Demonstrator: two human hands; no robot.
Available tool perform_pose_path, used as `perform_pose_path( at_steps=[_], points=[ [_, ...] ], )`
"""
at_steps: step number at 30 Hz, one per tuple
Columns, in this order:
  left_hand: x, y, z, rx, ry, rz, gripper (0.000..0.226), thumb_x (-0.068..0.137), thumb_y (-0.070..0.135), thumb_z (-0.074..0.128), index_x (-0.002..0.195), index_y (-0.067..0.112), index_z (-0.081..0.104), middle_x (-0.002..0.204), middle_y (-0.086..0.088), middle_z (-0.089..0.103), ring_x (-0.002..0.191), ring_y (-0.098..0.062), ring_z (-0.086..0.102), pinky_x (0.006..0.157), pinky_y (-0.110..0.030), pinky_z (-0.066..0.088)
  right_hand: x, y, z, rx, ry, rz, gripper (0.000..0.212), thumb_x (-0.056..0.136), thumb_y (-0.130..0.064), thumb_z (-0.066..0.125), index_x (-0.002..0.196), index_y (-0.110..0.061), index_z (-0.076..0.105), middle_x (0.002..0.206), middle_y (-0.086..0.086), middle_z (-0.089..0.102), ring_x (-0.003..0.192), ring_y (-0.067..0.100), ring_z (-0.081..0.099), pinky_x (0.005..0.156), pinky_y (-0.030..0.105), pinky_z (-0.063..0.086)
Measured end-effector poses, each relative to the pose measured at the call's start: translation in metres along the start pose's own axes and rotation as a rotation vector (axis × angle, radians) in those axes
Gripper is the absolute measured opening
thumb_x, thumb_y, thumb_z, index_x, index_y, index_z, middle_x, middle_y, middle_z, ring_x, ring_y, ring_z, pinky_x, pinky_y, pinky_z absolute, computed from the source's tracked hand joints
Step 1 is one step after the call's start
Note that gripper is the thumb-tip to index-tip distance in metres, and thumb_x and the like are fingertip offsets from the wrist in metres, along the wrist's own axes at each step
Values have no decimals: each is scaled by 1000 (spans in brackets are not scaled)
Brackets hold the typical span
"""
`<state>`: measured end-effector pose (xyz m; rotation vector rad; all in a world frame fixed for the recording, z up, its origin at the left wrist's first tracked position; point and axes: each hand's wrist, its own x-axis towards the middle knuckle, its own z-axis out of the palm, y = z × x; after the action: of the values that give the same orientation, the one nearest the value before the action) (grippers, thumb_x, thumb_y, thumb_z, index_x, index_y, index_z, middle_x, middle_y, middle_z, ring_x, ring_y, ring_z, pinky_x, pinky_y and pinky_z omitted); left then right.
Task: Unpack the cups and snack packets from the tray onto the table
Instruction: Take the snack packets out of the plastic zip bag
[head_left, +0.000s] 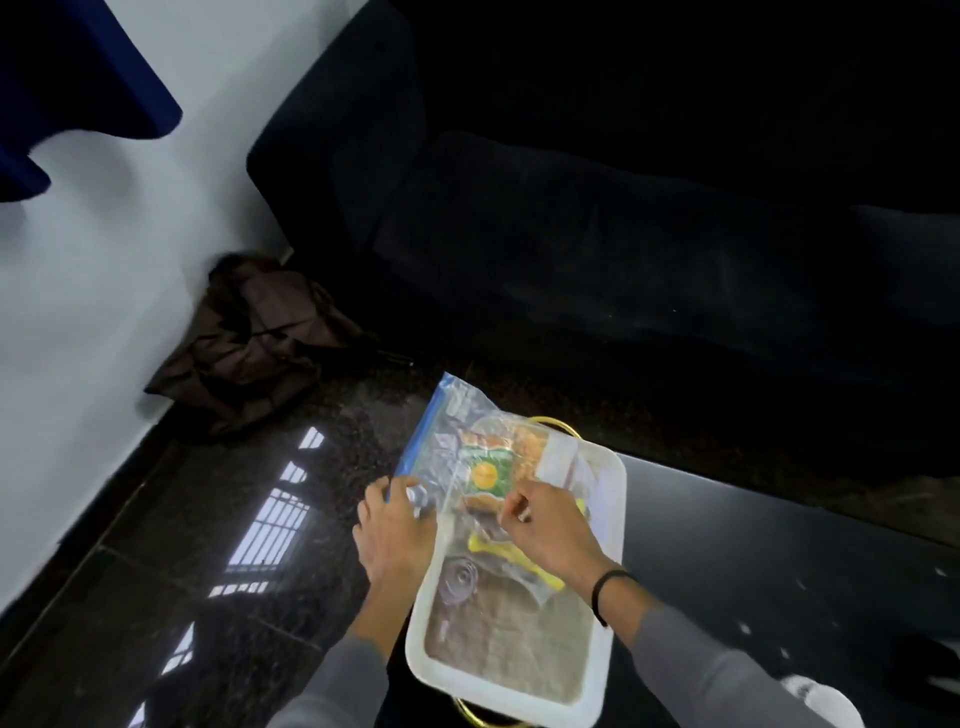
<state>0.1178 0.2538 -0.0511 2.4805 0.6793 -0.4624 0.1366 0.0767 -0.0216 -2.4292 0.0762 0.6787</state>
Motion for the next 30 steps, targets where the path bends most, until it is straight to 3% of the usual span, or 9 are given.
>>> perform_pose_path(
  at_steps=[3, 6, 9, 13, 18, 23, 26, 28, 30],
  points=[
    [32, -12, 5, 37, -91, -37, 67, 97, 40, 57, 155, 33, 24, 162, -10, 23, 141, -36, 35, 112, -48, 29, 22, 2, 13, 6, -10, 14, 14, 94, -18, 58, 86, -11, 67, 85, 4, 70, 80, 18, 65, 76, 42, 58],
    [63, -22, 9, 10, -168, -106, 75, 98, 43, 54, 159, 30, 13, 159, -10, 34, 141, -35, 40, 113, -51, 28, 40, -1, 23, 19, -25, 29, 11, 93, -18, 60, 84, -19, 67, 84, -4, 70, 79, 11, 66, 74, 34, 58],
    [87, -27, 12, -77, -194, -77, 56, 99, 36, 54, 151, 31, 34, 132, -9, 64, 120, -33, 60, 108, -48, 41, 55, -3, 31, 25, -33, 33, 11, 95, -18, 61, 87, -20, 68, 87, -8, 71, 78, 5, 66, 69, 22, 56],
    [91, -30, 8, -281, -155, 8, 36, 99, 17, 58, 135, 24, 54, 106, -9, 73, 84, -29, 72, 78, -45, 60, 62, -6, 35, 107, -52, 44, 9, 95, -19, 66, 87, -24, 66, 88, -13, 69, 69, -4, 62, 52, 7, 47],
    [84, -35, 10, -438, -124, 111, 40, 98, 14, 61, 131, 37, 60, 95, 6, 75, 44, 3, 53, 50, -17, 47, 60, -16, 39, 216, -71, 34, 4, 96, -25, 65, 93, -24, 67, 96, -13, 69, 77, 7, 67, 59, 9, 46],
    [67, -29, 7, -537, -115, 187, 46, 93, 3, 63, 121, 39, 69, 87, 13, 75, 67, 0, 64, 61, -9, 50, 55, -28, 39, 275, -70, -48, 21, 100, -37, 55, 106, -21, 66, 100, -12, 67, 69, 0, 64, 59, 15, 53],
    [55, -27, 7, -527, -159, 223, 43, 90, -2, 62, 115, 31, 73, 63, 18, 70, 46, 6, 56, 47, -7, 41, 50, -33, 40, 330, -102, -12, 32, 98, -50, 51, 105, -21, 63, 100, 2, 71, 79, 26, 74, 67, 39, 61],
    [48, -23, 7, -489, -184, 290, 35, 86, -1, 65, 102, 27, 76, 68, 7, 70, 52, -1, 58, 50, -20, 49, 48, -34, 41, 348, -96, 0, 38, 96, -59, 51, 101, -23, 63, 92, 0, 72, 76, 21, 75, 55, 27, 57],
    [40, -17, 7, -468, -194, 359, 25, 81, 8, 72, 98, 25, 78, 84, 9, 71, 71, -4, 67, 66, -27, 55, 46, -32, 39, 365, -63, 17, 38, 95, -59, 53, 95, -23, 63, 84, -2, 72, 64, 9, 73, 46, 16, 47]
  ],
)
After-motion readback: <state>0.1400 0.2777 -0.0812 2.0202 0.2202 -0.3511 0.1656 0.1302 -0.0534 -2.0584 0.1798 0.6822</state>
